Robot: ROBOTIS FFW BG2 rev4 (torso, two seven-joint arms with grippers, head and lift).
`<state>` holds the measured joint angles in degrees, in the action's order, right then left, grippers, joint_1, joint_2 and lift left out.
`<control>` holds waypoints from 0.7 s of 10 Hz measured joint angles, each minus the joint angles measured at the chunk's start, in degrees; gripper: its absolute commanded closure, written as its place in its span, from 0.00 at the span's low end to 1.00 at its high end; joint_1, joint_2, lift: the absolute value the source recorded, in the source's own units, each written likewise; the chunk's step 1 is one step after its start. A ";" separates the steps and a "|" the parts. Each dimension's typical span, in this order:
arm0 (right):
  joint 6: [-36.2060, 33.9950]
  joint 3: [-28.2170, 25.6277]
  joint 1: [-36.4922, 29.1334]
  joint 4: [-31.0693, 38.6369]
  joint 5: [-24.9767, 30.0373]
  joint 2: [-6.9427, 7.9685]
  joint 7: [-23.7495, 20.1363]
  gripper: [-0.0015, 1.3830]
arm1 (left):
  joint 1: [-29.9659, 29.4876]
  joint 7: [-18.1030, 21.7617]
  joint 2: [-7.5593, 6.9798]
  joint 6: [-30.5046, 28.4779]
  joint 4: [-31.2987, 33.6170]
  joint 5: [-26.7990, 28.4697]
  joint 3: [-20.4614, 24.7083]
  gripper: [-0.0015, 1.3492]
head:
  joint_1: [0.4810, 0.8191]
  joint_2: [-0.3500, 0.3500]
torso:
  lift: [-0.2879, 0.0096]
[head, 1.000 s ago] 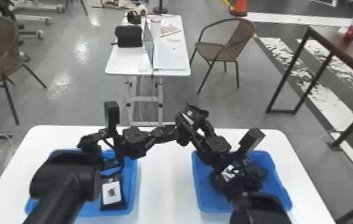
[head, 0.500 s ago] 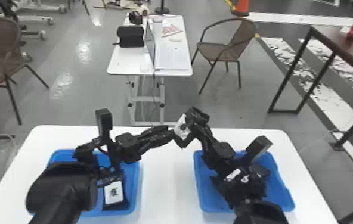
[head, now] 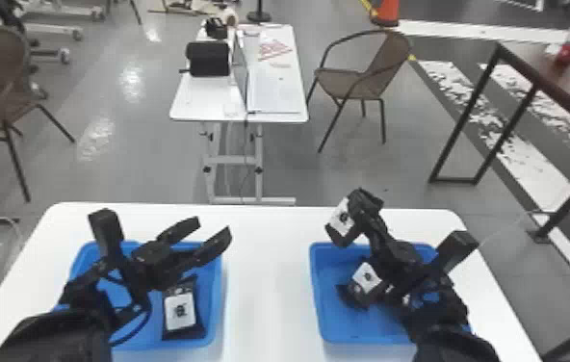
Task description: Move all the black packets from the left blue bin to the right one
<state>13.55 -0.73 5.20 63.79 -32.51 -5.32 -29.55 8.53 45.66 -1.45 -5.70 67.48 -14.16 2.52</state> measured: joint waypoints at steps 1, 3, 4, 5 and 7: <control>-0.22 -0.33 0.43 -2.51 0.27 -1.68 0.86 0.93 | -3.20 -1.88 -0.28 -0.33 3.40 -1.43 1.94 0.04 | 0.63 0.34 | 0.97; -0.92 -3.10 1.10 -7.19 4.10 -2.97 2.15 0.80 | -7.49 -2.45 -0.31 -0.96 6.81 -2.81 4.89 0.09 | 0.63 0.33 | 0.97; -1.32 -4.83 1.57 -9.80 6.08 -2.97 3.09 0.50 | -8.77 -2.44 -0.20 -1.06 7.35 -2.94 5.63 0.09 | 0.63 0.31 | 0.97; -2.11 -6.55 2.34 -12.49 8.08 -2.96 3.95 0.20 | -9.62 -2.50 0.06 -1.02 7.53 -2.50 6.20 0.09 | 0.63 0.29 | 0.97; -2.59 -9.85 2.76 -13.78 13.16 -2.94 6.37 0.08 | -10.23 -2.89 0.52 -0.94 7.67 -0.26 7.47 0.09 | 0.63 0.27 | 0.97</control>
<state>10.97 -10.58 7.95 50.01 -19.35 -8.25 -23.18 -1.71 42.77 -0.93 -6.63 75.15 -14.42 9.98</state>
